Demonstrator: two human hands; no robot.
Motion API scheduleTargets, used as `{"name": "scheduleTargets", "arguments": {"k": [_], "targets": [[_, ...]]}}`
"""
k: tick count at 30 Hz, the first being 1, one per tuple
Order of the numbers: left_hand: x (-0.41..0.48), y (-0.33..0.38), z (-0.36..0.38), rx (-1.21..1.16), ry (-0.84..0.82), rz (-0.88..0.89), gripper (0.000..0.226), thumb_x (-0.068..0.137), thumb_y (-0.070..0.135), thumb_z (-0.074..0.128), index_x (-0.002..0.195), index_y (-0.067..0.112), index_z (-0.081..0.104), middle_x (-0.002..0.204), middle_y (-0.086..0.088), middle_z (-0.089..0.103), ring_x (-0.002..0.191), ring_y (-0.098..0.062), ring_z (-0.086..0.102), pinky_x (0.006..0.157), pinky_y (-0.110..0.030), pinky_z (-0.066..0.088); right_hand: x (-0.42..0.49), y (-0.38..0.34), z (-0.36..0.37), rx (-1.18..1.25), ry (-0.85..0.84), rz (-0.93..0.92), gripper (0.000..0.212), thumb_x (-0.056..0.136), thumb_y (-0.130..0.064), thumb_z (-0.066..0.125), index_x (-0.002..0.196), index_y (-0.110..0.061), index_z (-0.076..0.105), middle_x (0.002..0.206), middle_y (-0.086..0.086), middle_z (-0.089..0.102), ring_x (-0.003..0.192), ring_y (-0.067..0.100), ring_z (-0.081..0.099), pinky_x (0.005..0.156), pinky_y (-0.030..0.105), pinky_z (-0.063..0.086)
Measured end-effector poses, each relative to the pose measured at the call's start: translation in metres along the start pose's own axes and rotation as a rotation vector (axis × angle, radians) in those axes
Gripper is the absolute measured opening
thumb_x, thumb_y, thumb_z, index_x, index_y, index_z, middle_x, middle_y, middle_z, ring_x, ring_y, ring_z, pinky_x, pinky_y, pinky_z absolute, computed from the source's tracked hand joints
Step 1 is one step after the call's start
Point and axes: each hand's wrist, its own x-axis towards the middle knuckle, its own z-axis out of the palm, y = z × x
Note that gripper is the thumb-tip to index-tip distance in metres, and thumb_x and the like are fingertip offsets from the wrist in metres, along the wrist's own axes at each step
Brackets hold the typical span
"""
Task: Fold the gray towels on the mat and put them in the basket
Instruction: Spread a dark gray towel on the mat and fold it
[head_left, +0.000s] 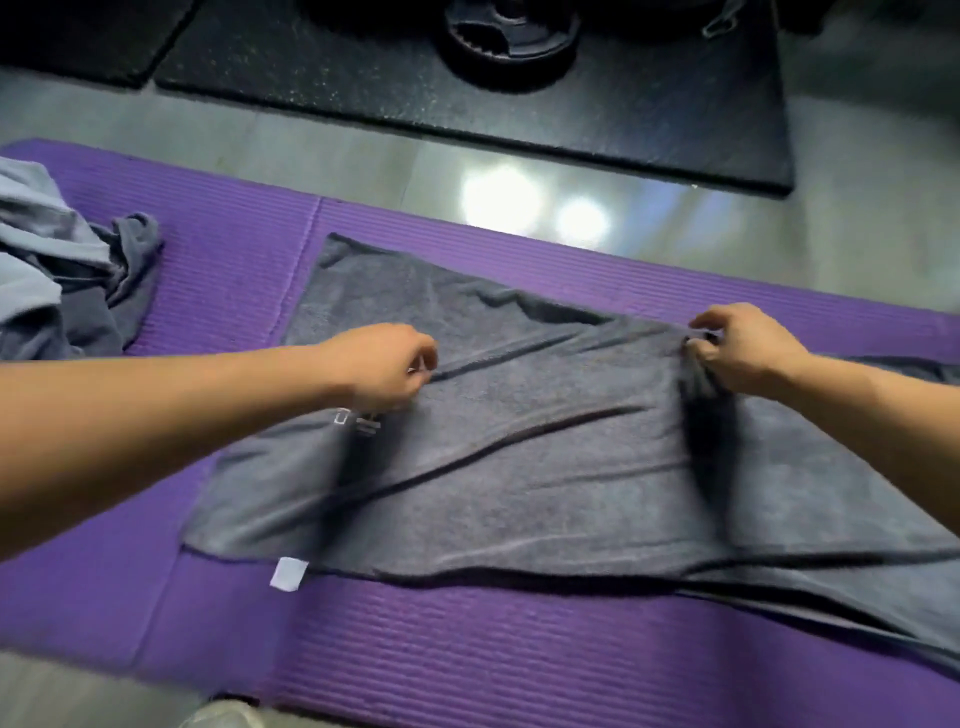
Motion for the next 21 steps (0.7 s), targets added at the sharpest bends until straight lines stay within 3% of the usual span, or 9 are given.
{"name": "scheduleTargets", "arguments": {"k": [5,8,11,15,18,21], "targets": [[0.105,0.044,-0.027,-0.038,0.152,0.033,0.031,0.096,0.018,0.056,0.126,0.022,0.061,0.131,-0.011,0.054,0.115,-0.035,0.058,0.098,-0.045,0.048,0.01,0.039,0.0,0.143,-0.014,0.101,0.035,0.091,-0.027,0.073,0.122,-0.013,0.069,0.12,0.015,0.069,0.11,0.031,0.065,0.094,0.035,0.049],[0.136,0.053,-0.023,-0.055,0.183,-0.022,0.029,0.094,0.028,0.067,0.122,0.02,0.062,0.128,-0.012,0.057,0.11,-0.036,0.06,0.092,-0.042,0.049,0.012,0.044,0.001,0.064,0.011,0.076,0.026,0.084,-0.029,0.08,0.107,-0.02,0.075,0.113,0.012,0.069,0.109,0.033,0.063,0.091,0.037,0.049],[0.144,0.051,-0.018,0.018,0.219,-0.048,0.017,0.094,0.031,0.068,0.108,0.023,0.066,0.117,-0.008,0.064,0.107,-0.034,0.06,0.084,-0.039,0.046,0.01,0.044,-0.003,-0.134,0.066,0.0,0.009,0.085,-0.029,0.073,0.094,-0.028,0.07,0.103,0.006,0.065,0.112,0.036,0.055,0.092,0.042,0.042],[0.145,0.047,-0.022,0.17,0.318,0.076,0.01,0.089,0.027,0.064,0.096,0.021,0.065,0.102,-0.009,0.063,0.099,-0.037,0.061,0.082,-0.042,0.045,0.018,0.048,-0.012,0.063,0.025,-0.13,0.01,0.085,-0.016,0.064,0.085,-0.015,0.054,0.084,0.005,0.061,0.084,0.03,0.056,0.071,0.036,0.04],[0.144,0.045,-0.028,-0.008,0.308,-0.005,0.012,0.089,0.024,0.06,0.093,0.018,0.051,0.087,-0.006,0.062,0.084,-0.034,0.057,0.072,-0.039,0.044,0.026,0.052,-0.018,0.142,-0.069,-0.117,0.019,0.081,-0.017,0.069,0.087,-0.013,0.052,0.079,0.003,0.057,0.077,0.026,0.051,0.07,0.038,0.042],[0.146,0.04,-0.034,-0.139,0.27,-0.037,0.016,0.087,0.018,0.064,0.085,0.019,0.048,0.077,0.001,0.058,0.079,-0.03,0.055,0.07,-0.035,0.039,0.034,0.057,-0.023,0.25,-0.136,-0.066,0.028,0.085,-0.032,0.078,0.102,-0.016,0.063,0.091,0.001,0.062,0.088,0.022,0.057,0.079,0.033,0.044]]}}
